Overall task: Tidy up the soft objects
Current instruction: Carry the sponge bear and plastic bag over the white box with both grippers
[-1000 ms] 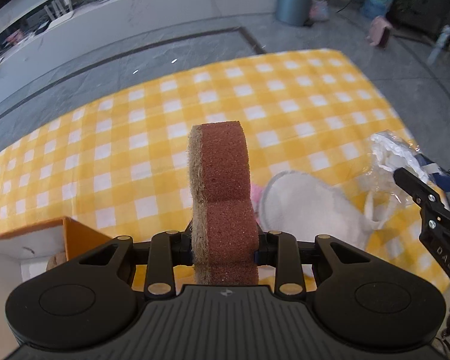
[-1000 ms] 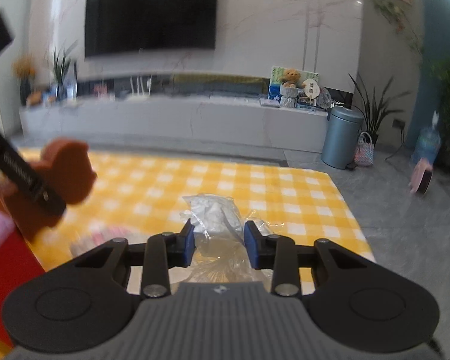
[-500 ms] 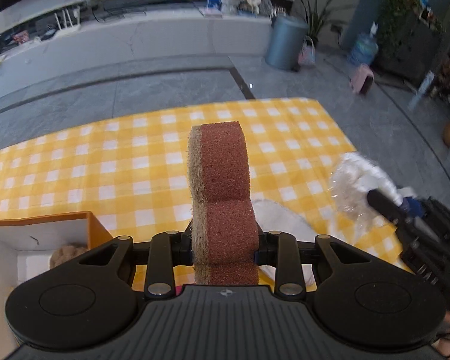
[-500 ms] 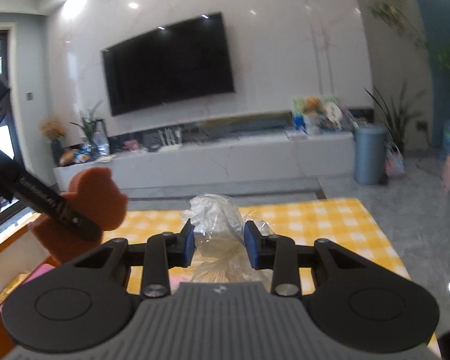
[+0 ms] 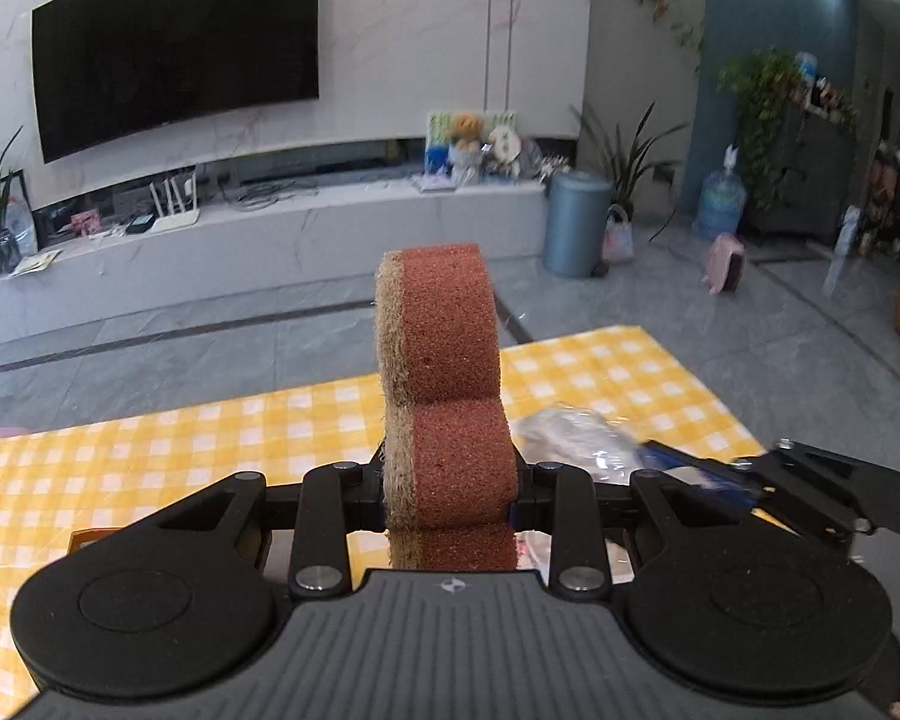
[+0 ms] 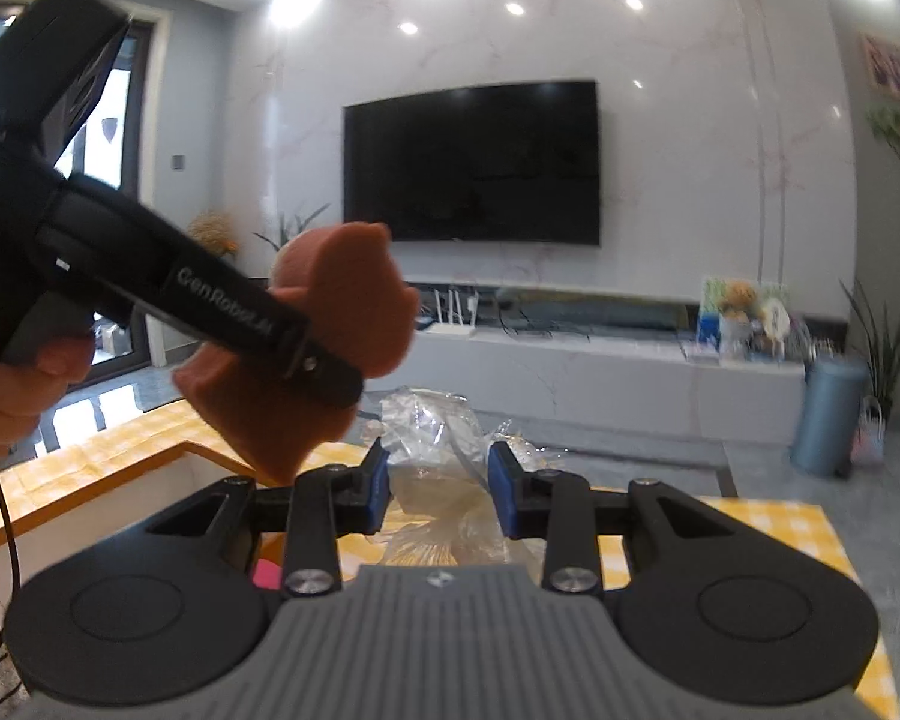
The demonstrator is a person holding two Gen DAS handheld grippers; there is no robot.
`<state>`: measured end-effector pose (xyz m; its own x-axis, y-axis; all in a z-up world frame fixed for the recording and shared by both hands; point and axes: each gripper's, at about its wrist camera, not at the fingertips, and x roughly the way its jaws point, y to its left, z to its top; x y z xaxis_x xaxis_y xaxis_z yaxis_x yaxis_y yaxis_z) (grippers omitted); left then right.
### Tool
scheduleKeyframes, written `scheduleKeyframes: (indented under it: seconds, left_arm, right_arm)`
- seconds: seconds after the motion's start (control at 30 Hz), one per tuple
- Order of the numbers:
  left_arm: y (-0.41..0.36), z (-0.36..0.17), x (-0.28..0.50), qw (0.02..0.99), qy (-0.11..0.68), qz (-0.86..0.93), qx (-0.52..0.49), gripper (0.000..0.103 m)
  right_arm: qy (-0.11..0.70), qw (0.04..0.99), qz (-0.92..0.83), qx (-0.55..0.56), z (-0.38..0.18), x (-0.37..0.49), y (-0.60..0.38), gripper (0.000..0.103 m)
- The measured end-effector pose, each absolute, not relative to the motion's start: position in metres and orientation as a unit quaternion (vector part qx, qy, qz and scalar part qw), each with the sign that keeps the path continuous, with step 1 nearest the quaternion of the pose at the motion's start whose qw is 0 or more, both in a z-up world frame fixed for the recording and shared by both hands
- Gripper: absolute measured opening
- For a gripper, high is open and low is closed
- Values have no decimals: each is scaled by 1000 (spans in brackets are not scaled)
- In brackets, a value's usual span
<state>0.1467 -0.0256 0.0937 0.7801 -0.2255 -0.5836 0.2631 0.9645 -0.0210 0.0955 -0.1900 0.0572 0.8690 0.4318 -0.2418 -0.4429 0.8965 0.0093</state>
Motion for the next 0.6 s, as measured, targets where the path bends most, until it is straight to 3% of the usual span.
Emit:
scheduleKeyframes:
  seconds: [0.33,0.6]
  left_arm:
    - [51,102,104,965,246,-77,-45,36]
    - [109,75,93,962,245,-5,-117,36]
  right_arm:
    - [102,948,289,-84,69,65,-112,34]
    - [145,921,347,-102,67,70,-63,34]
